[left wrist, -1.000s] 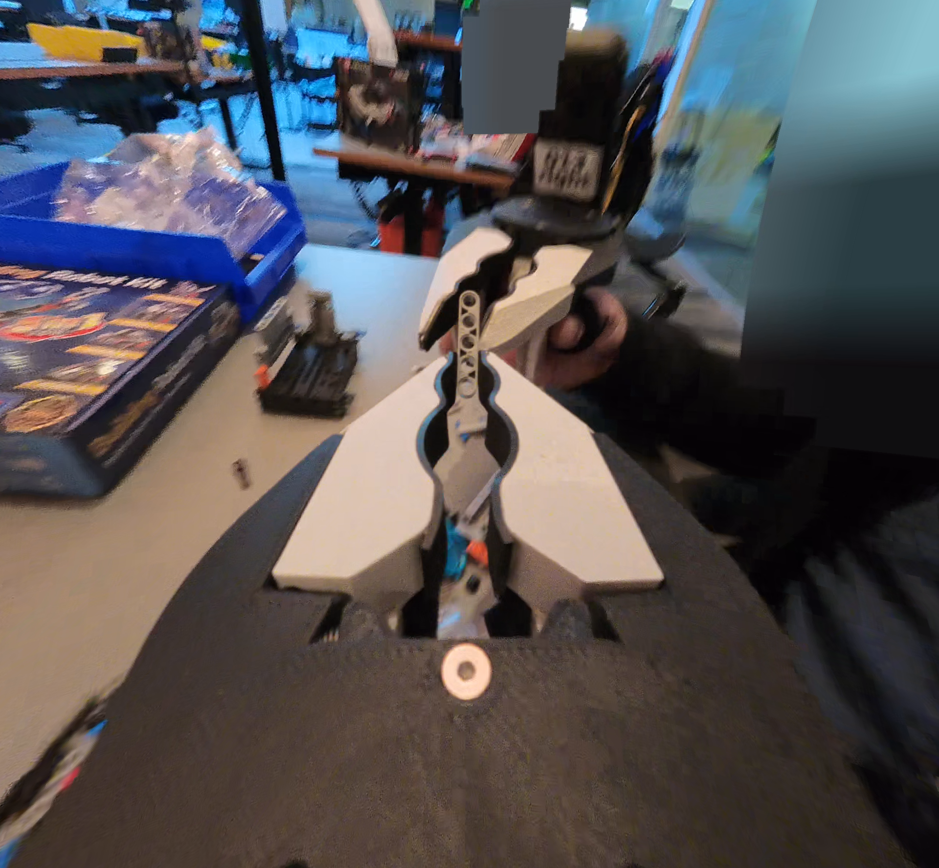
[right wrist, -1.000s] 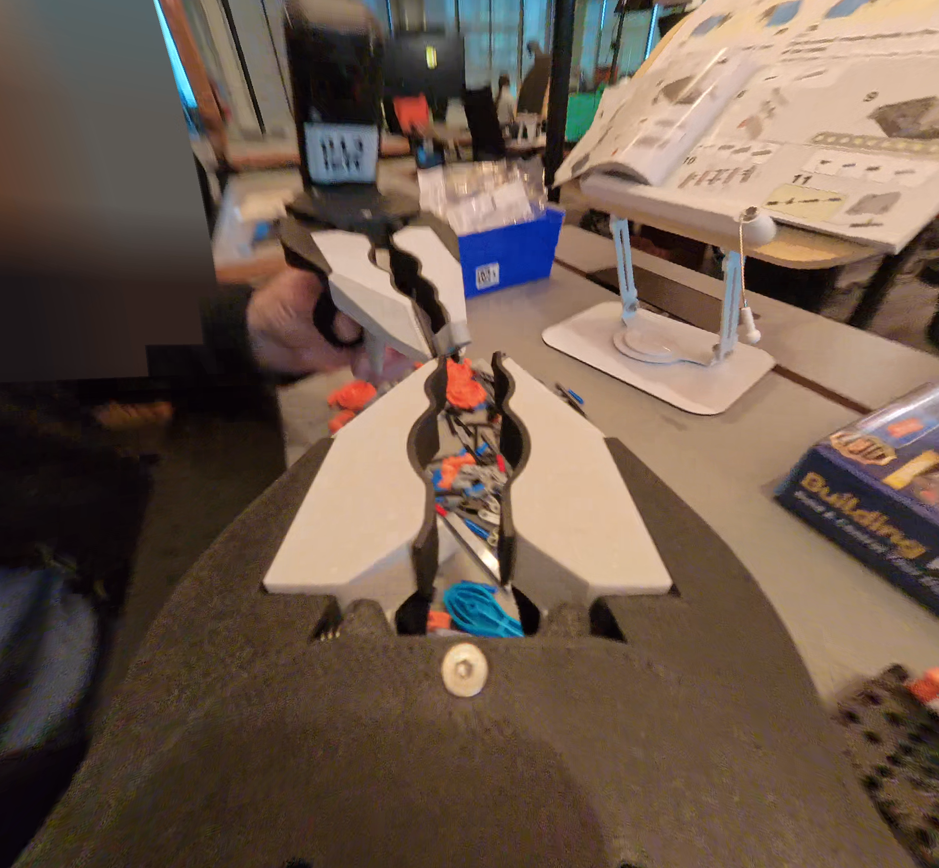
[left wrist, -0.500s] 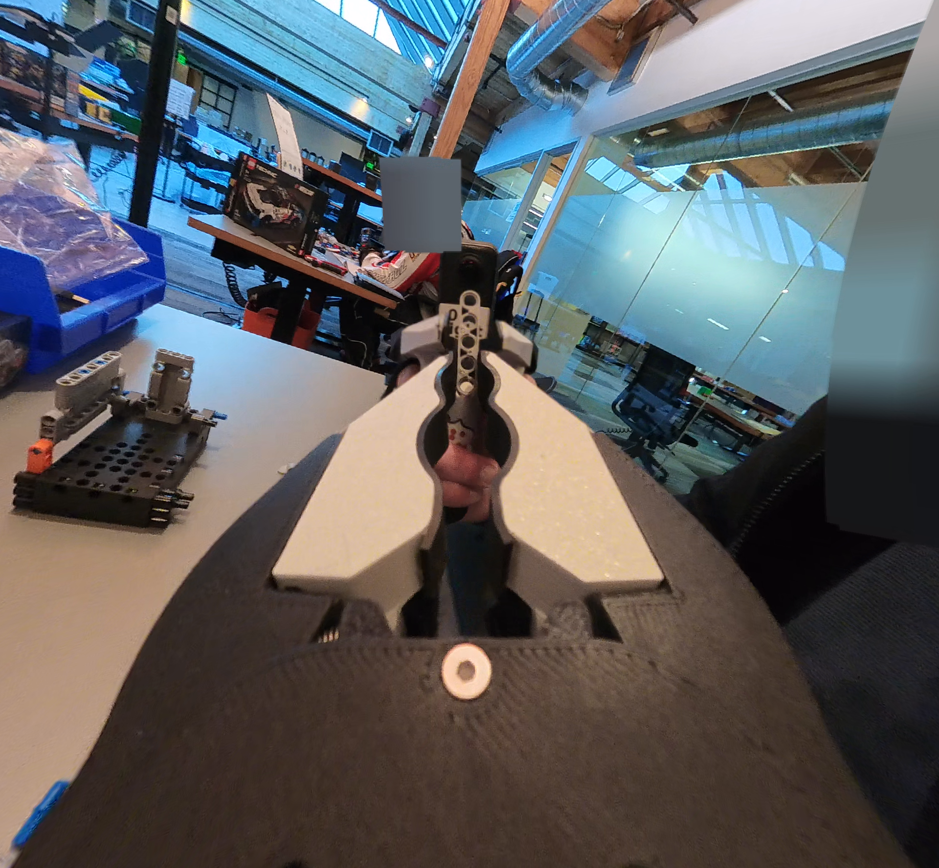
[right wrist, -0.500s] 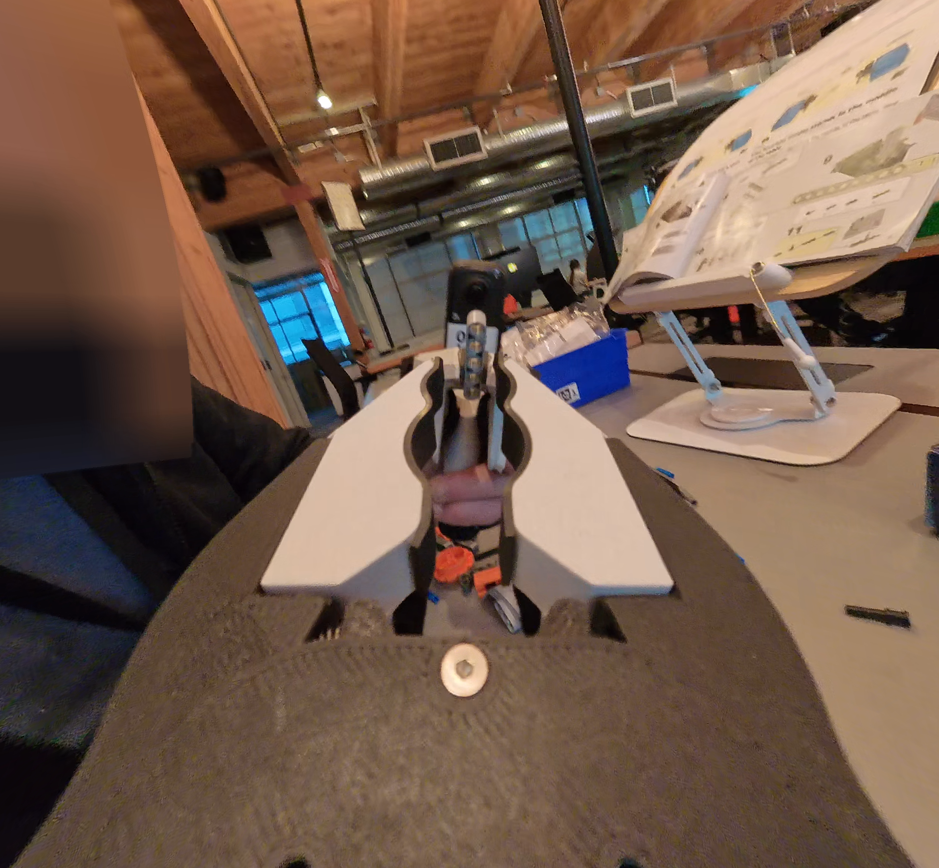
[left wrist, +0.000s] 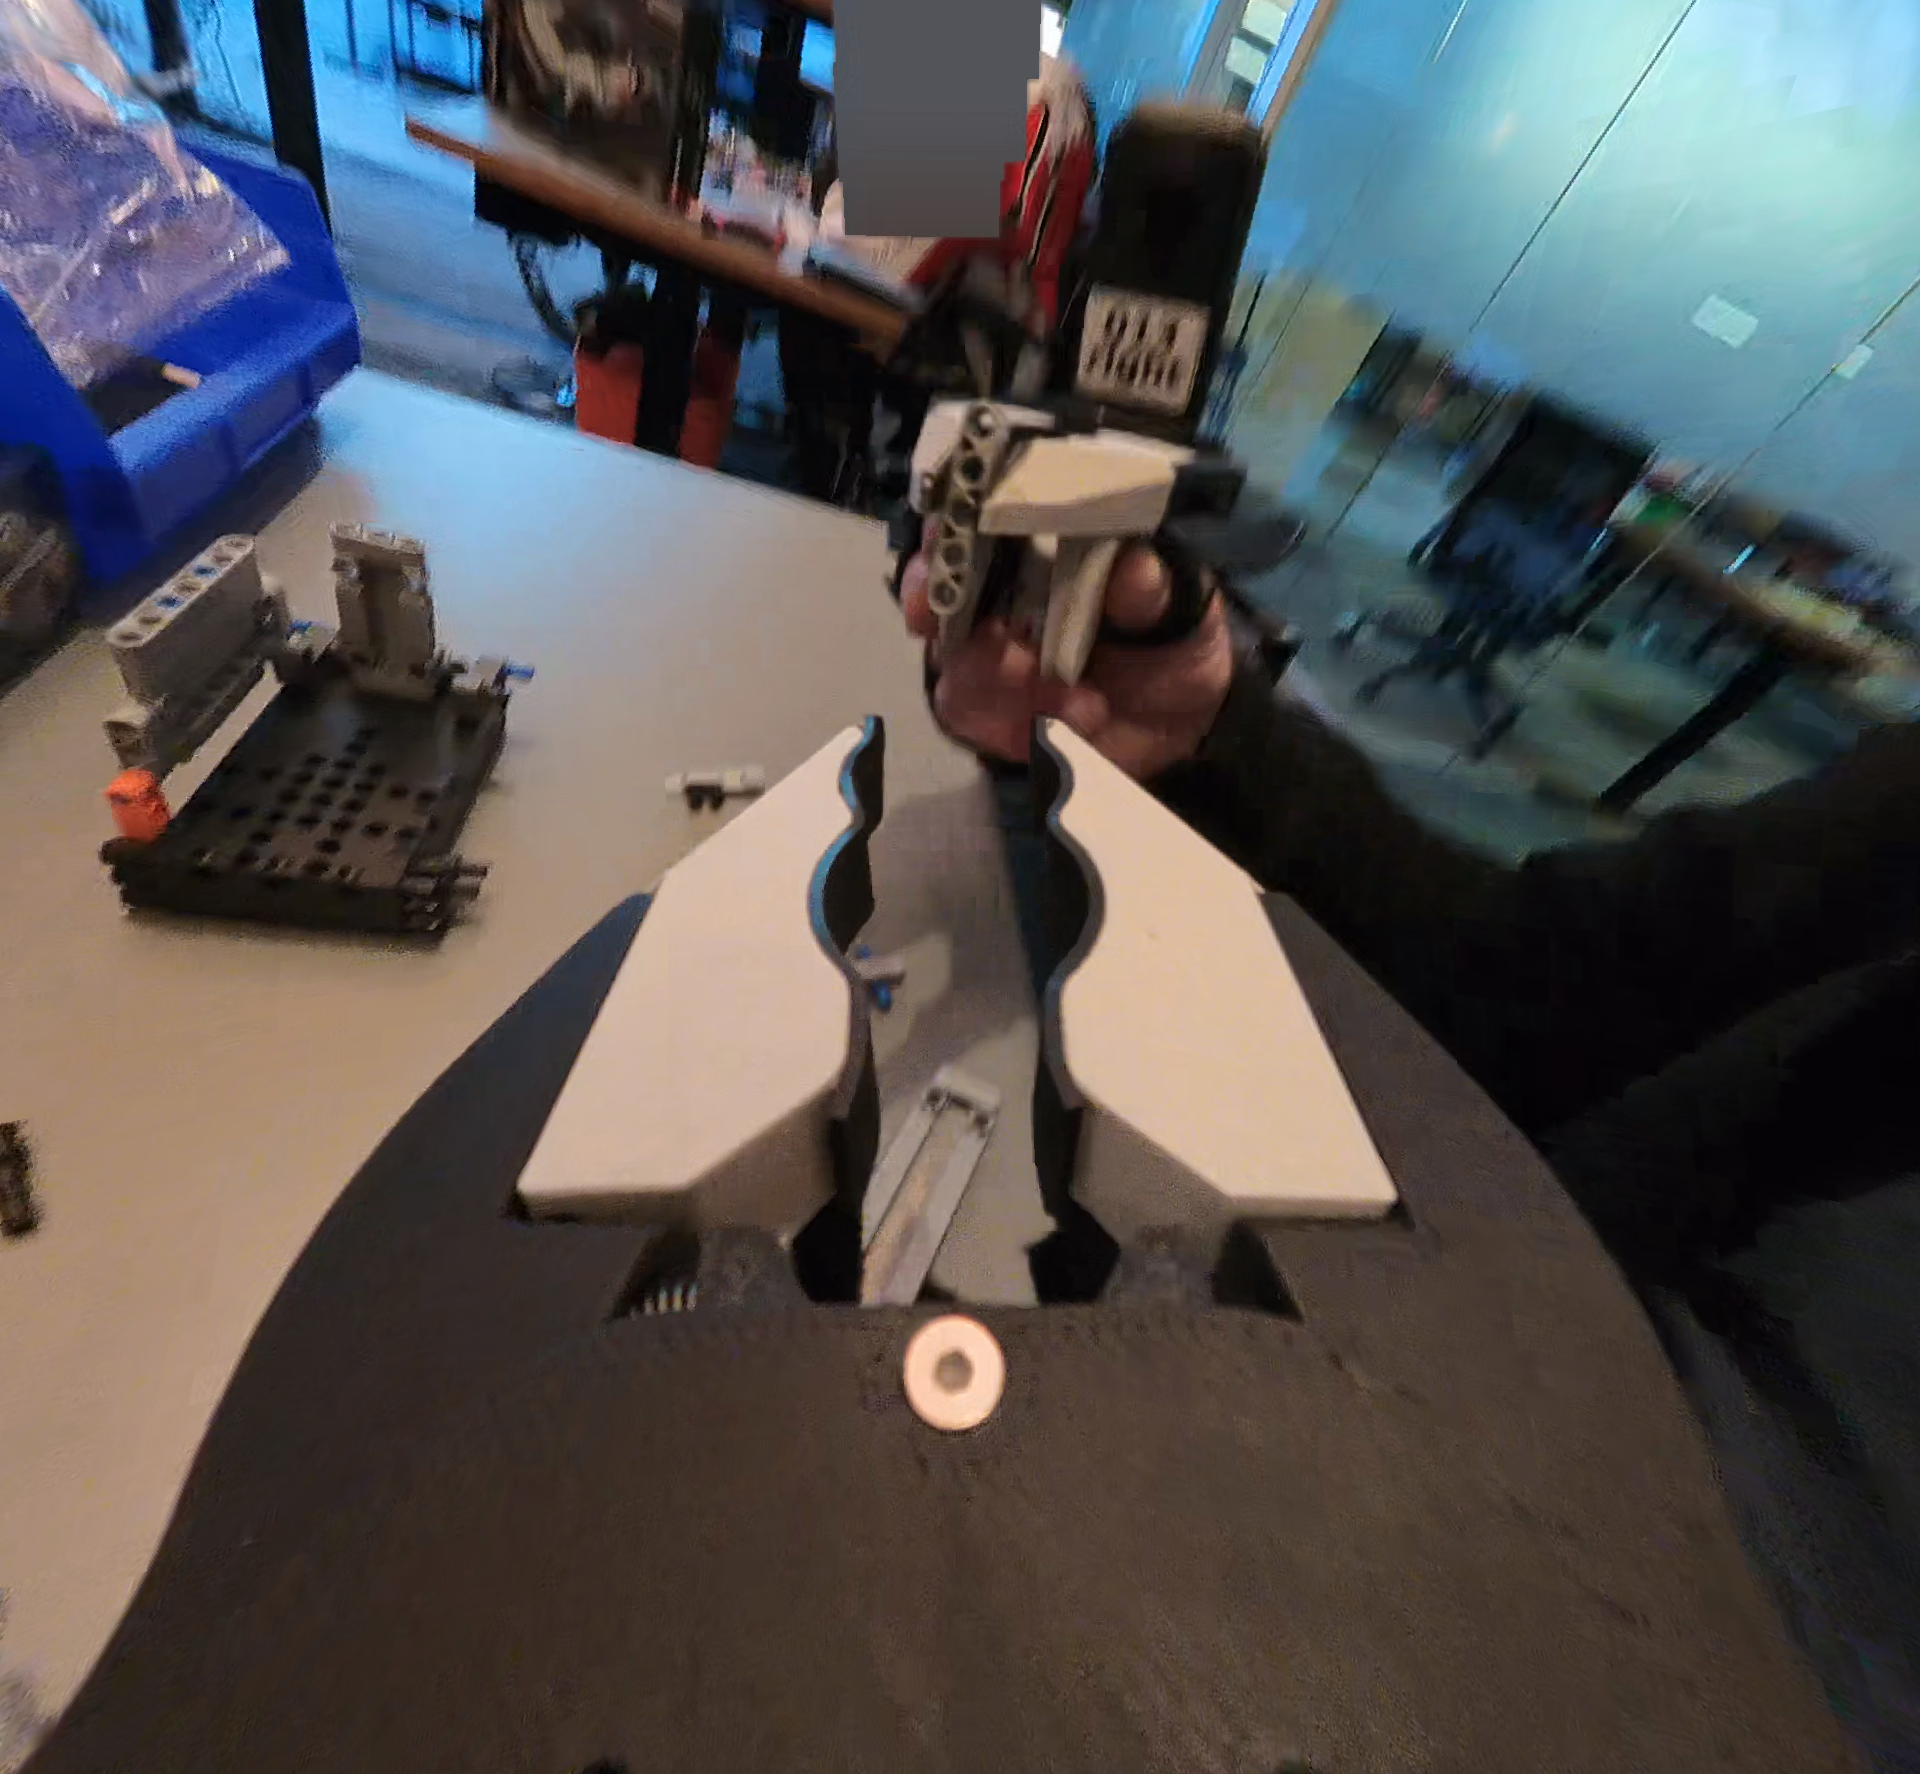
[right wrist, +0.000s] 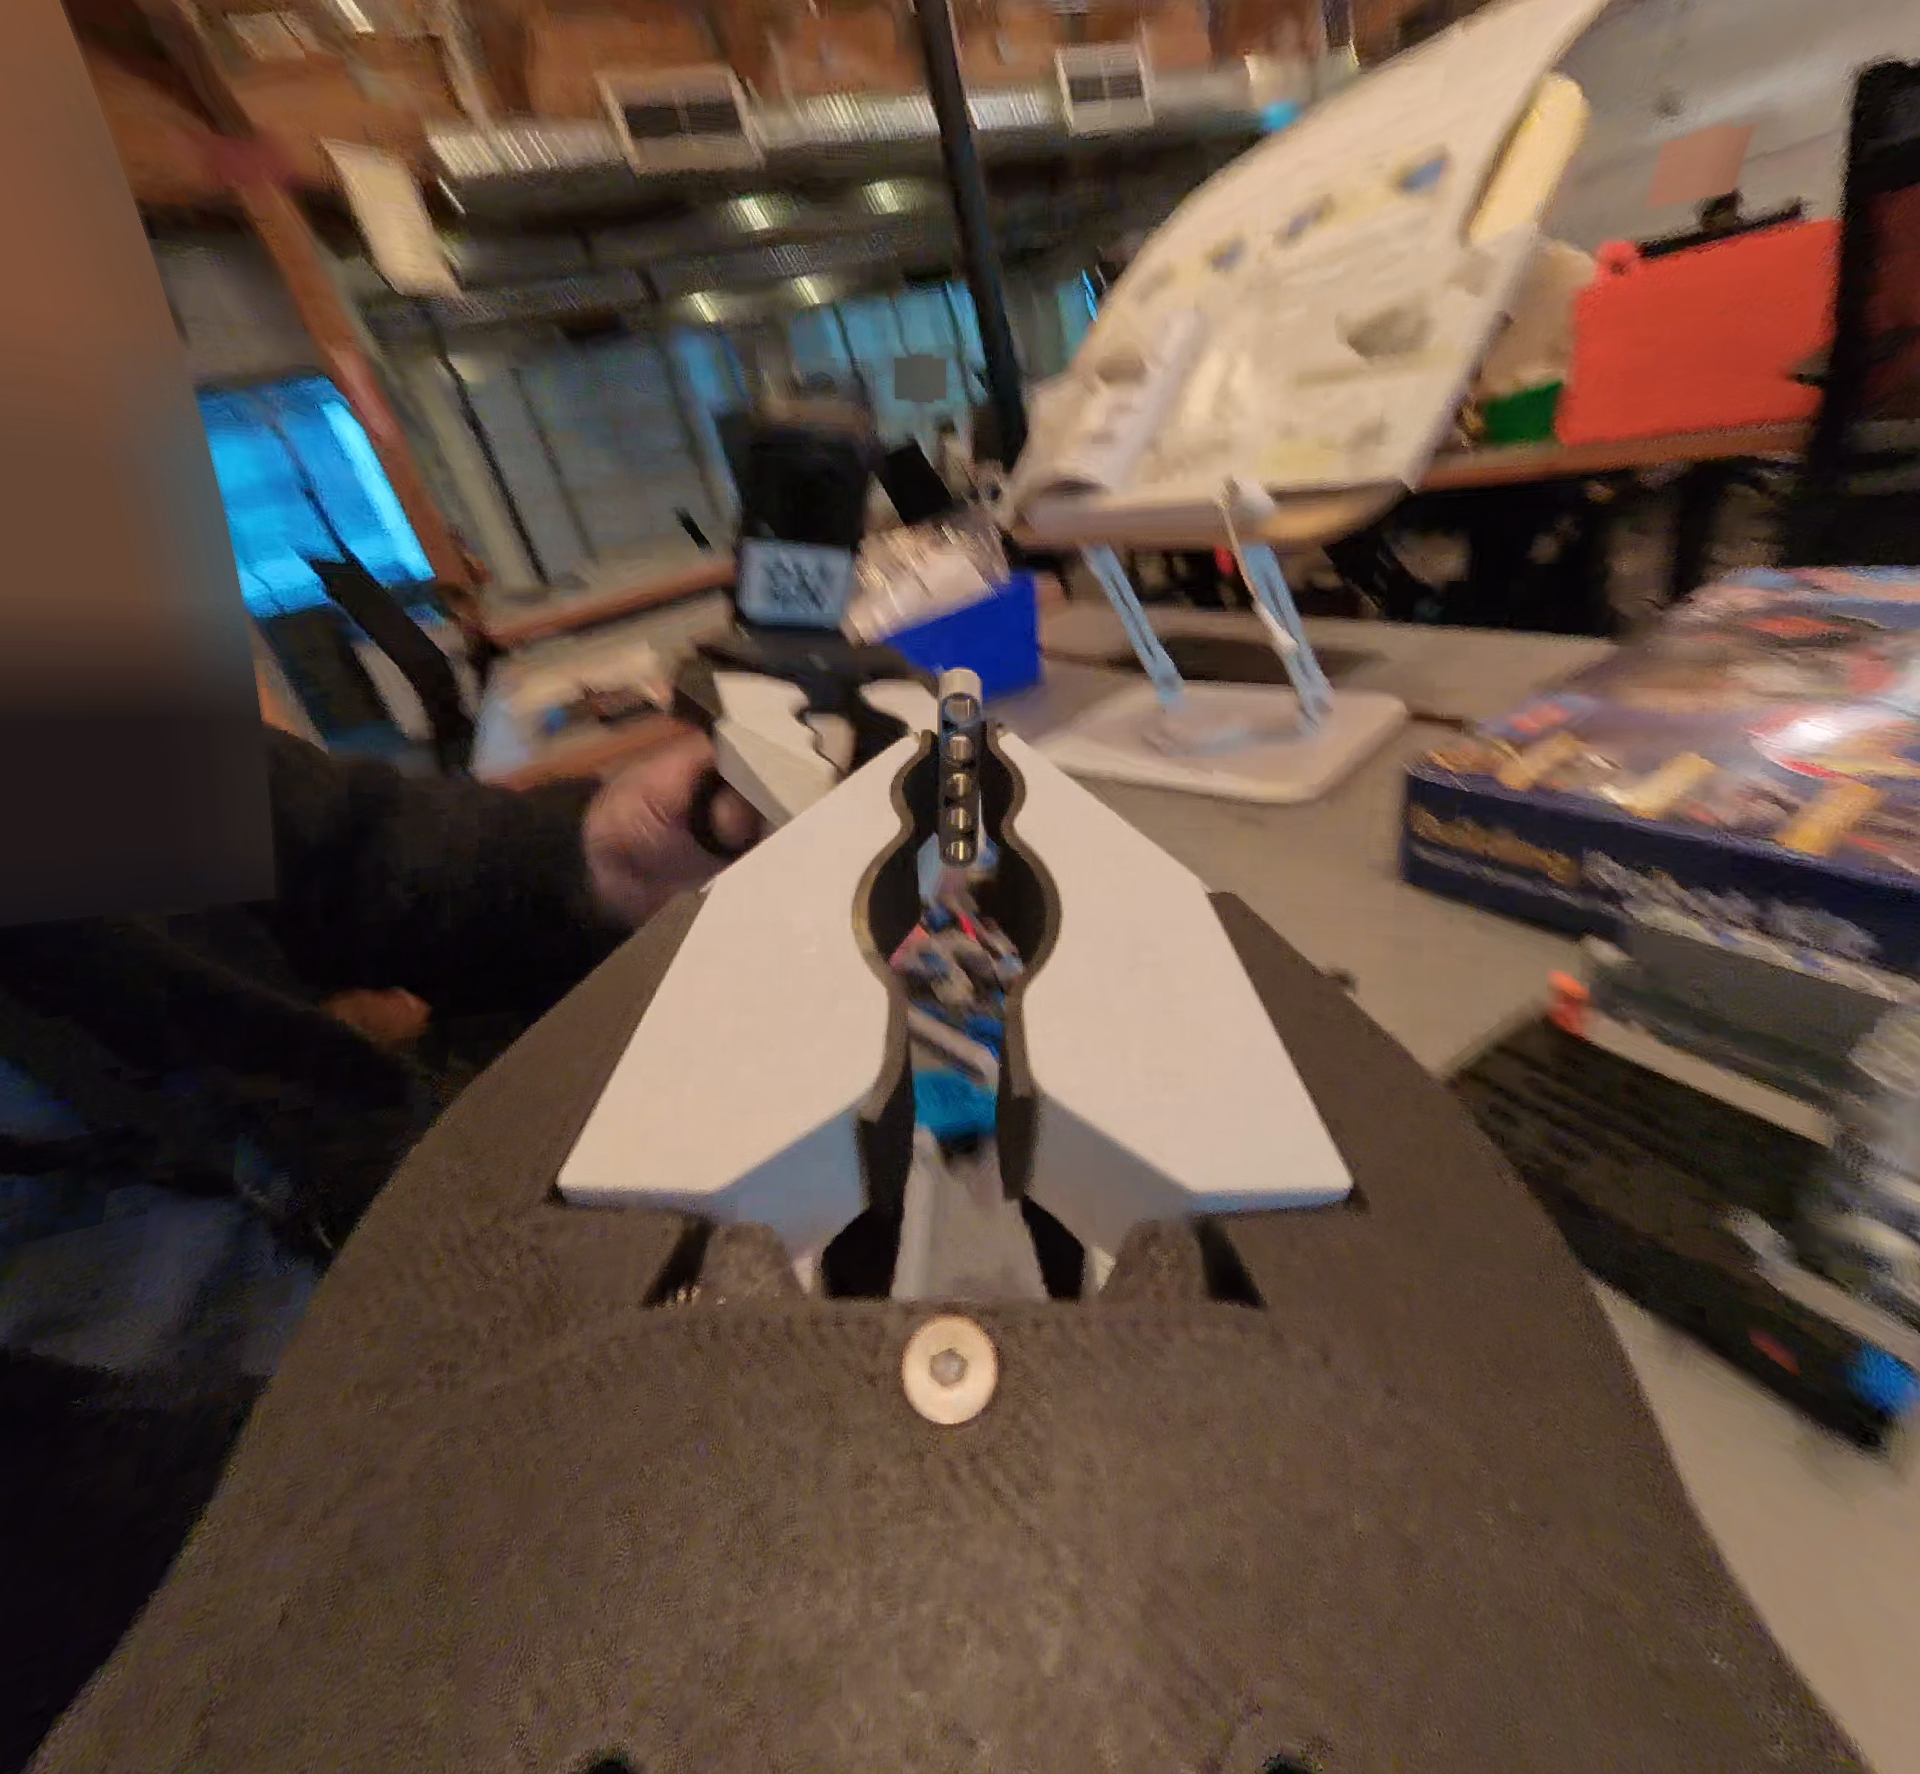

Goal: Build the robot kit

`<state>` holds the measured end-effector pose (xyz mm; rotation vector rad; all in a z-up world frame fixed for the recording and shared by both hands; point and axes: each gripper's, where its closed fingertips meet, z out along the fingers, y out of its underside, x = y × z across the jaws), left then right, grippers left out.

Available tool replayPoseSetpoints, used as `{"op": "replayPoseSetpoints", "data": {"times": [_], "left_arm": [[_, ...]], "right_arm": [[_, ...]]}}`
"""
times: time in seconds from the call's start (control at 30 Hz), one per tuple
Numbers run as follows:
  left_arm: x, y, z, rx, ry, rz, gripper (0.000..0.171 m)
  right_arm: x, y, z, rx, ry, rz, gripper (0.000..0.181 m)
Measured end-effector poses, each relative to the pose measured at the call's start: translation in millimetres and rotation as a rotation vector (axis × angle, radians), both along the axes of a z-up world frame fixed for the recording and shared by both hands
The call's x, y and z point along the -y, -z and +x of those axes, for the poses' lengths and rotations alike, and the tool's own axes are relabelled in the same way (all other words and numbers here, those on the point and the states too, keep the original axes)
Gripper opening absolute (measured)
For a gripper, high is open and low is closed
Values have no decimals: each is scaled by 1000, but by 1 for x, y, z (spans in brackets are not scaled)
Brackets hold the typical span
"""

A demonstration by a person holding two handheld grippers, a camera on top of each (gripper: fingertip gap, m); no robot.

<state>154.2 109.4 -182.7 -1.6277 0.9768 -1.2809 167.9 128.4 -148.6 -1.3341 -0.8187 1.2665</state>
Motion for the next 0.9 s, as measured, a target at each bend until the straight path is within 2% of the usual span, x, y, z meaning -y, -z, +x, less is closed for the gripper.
{"op": "replayPoseSetpoints", "data": {"times": [0.13, 0.27, 0.43, 0.57, 0.67, 0.8, 0.9], "left_arm": [[4, 52, 2, -352, 23, 61, 42], [5, 91, 10, -555, 41, 81, 46], [-13, 113, 35, -669, -20, 80, 49], [-26, 135, 52, -760, -56, 60, 62], [-30, 146, 58, -817, -67, 84, 56], [-35, 146, 63, -837, -84, 118, 35], [-34, 146, 66, -833, -81, 132, 35]], "right_arm": [[-12, 21, 19, 70, 56, -52, 4], [-28, 40, 29, 94, 110, -142, 4], [-38, 55, 33, 150, 167, -182, 5], [-38, 56, 35, 143, 171, -188, 4], [-39, 56, 35, 142, 173, -187, 5], [-38, 53, 38, 119, 173, -184, 5], [-38, 51, 39, 111, 172, -179, 5]]}}
